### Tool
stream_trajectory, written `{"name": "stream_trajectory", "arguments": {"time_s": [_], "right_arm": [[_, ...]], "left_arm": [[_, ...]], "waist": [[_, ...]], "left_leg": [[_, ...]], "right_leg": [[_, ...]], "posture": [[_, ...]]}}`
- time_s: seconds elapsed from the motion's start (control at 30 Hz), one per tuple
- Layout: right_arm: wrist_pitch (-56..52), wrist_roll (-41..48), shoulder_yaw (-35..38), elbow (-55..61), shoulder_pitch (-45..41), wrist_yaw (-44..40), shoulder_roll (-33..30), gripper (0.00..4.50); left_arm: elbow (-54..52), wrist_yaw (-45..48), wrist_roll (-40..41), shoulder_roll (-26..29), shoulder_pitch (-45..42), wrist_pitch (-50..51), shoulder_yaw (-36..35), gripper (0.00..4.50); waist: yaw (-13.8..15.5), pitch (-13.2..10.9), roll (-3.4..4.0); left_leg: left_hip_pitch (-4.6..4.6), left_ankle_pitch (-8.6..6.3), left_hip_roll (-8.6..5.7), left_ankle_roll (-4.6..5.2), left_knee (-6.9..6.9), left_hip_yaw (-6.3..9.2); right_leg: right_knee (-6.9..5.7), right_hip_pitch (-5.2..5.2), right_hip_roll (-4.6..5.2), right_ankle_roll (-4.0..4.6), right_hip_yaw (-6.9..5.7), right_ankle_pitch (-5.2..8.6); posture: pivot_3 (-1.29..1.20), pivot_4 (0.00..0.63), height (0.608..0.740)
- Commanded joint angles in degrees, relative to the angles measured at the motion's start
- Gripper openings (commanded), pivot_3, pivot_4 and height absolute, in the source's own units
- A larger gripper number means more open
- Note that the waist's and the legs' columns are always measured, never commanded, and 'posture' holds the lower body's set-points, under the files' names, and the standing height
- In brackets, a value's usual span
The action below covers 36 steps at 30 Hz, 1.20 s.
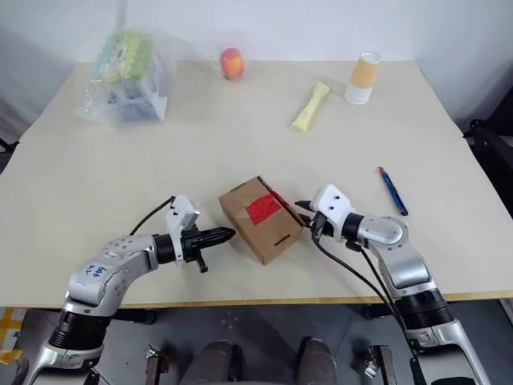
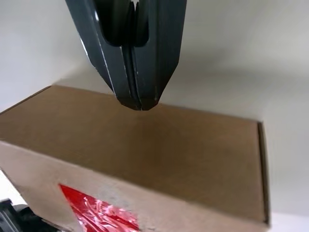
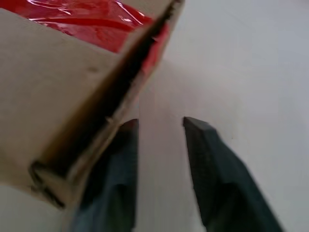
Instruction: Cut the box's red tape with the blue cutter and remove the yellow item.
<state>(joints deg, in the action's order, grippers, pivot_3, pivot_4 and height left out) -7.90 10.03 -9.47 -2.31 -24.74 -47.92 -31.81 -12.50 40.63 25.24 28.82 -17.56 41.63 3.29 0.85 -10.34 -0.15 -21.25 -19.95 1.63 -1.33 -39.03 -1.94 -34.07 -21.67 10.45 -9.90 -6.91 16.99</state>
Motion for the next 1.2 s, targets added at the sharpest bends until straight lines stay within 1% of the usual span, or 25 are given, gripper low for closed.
{"name": "stream_trajectory", "arguments": {"time_s": [0.03,0.1,0.23,0.37,0.47,0.6,0.7,0.73,0.83,0.9,0.97,1.07,1.2], "right_arm": [[-6.3,2.6,-2.8,6.5,-0.5,-2.7,1.6,0.05],[-13.6,4.8,-4.6,11.6,0.4,-5.2,0.3,0.05],[-20.5,4.4,-7.6,17.8,1.7,-7.5,-2.2,0.05],[-22.9,4.2,-7.5,19.0,2.4,-5.4,0.0,0.05],[-23.0,2.5,-7.7,19.0,3.6,-4.9,-0.6,0.05],[-22.7,1.4,-5.7,18.3,4.8,-2.2,-0.6,0.05],[-23.8,2.1,-4.8,19.1,4.7,-1.7,-1.2,0.05],[-26.4,3.4,-3.7,19.8,4.8,-1.3,-1.3,0.05],[-34.9,9.4,4.8,24.8,6.4,-0.2,-3.3,0.60],[-41.5,13.9,9.5,28.6,7.2,-0.6,-5.6,1.27],[-44.8,17.8,13.9,31.6,7.2,0.2,-6.3,2.00],[-49.7,19.7,15.3,33.7,5.6,3.7,-6.0,3.05],[-56.8,25.3,18.1,33.8,1.3,10.6,1.7,4.38]], "left_arm": [[-1.0,0.7,-0.3,0.3,-1.4,-0.1,0.9,0.00],[-1.4,0.9,0.1,0.8,-1.7,0.8,0.7,0.00],[-3.8,3.3,0.9,4.1,-1.2,2.2,0.5,0.00],[-6.4,4.7,2.4,7.2,0.3,4.2,-0.7,0.00],[-7.7,5.2,2.8,8.7,1.3,5.1,-1.4,0.00],[-8.9,6.4,3.6,10.9,2.8,6.1,-2.7,0.00],[-8.8,7.4,2.4,13.1,3.6,5.1,-2.5,0.00],[-8.7,7.9,2.1,13.8,3.8,4.5,-2.7,0.00],[-6.1,12.4,1.2,19.7,3.4,1.6,-4.7,0.00],[-5.5,16.9,1.8,22.7,3.1,-1.3,-5.4,0.00],[-5.7,20.6,6.1,23.7,1.4,-0.6,-7.2,0.00],[-5.0,19.7,8.6,19.9,-5.7,0.3,-6.7,0.00],[-2.4,16.4,4.8,13.7,-11.6,0.3,-0.2,0.00]], "waist": [[-0.1,0.0,0.00],[0.0,0.0,0.00],[0.1,0.0,0.00],[-0.1,0.0,0.00],[0.0,0.0,0.00],[0.3,0.0,-0.01],[0.4,0.0,-0.01],[0.4,0.0,0.00],[0.6,0.0,-0.04],[0.6,0.0,-0.02],[0.6,0.0,-0.02],[0.7,0.0,-0.03],[0.5,0.0,-0.05]], "left_leg": [[0.00,0.00,0.00,0.00,0.00,0.00],[0.00,0.00,0.01,0.00,0.00,0.00],[0.02,0.00,0.01,0.00,-0.01,0.01],[0.03,-0.01,0.02,-0.01,0.02,0.00],[0.02,-0.02,0.02,-0.02,0.03,0.00],[0.02,-0.02,0.01,-0.02,0.01,-0.01],[0.02,-0.02,0.01,-0.02,-0.01,-0.01],[0.02,-0.02,0.02,-0.03,-0.02,-0.01],[-0.02,-0.02,0.02,-0.03,0.00,0.00],[-0.05,-0.03,0.02,-0.03,0.02,-0.01],[-0.06,-0.05,0.02,-0.03,0.05,-0.02],[-0.04,-0.06,0.02,-0.02,0.03,-0.02],[0.03,-0.06,0.02,-0.02,-0.03,-0.03]], "right_leg": [[0.00,0.00,0.00,0.00,0.00,0.00],[-0.01,0.00,-0.01,0.00,0.01,0.00],[-0.01,0.01,-0.02,0.00,0.01,0.00],[-0.01,0.00,-0.02,0.01,0.01,0.00],[0.00,0.00,-0.02,0.01,0.01,0.00],[0.00,0.00,-0.01,0.01,0.03,0.00],[0.00,0.00,-0.02,0.01,0.03,0.01],[0.00,0.00,-0.02,0.02,0.03,0.01],[-0.01,-0.02,-0.03,0.02,0.02,0.01],[0.00,-0.07,-0.03,0.02,0.03,0.01],[0.05,-0.07,-0.03,0.03,0.03,0.02],[0.02,-0.06,-0.03,0.03,0.03,0.02],[-0.07,0.00,-0.03,0.04,0.04,0.01]], "posture": [[0.00,0.150,0.740],[0.00,0.150,0.740],[0.00,0.150,0.740],[0.00,0.150,0.740],[0.00,0.150,0.740],[0.00,0.150,0.740],[0.00,0.150,0.740],[0.00,0.150,0.740],[0.00,0.150,0.740],[0.00,0.150,0.740],[0.00,0.150,0.740],[0.00,0.150,0.740],[0.00,0.150,0.740]]}}
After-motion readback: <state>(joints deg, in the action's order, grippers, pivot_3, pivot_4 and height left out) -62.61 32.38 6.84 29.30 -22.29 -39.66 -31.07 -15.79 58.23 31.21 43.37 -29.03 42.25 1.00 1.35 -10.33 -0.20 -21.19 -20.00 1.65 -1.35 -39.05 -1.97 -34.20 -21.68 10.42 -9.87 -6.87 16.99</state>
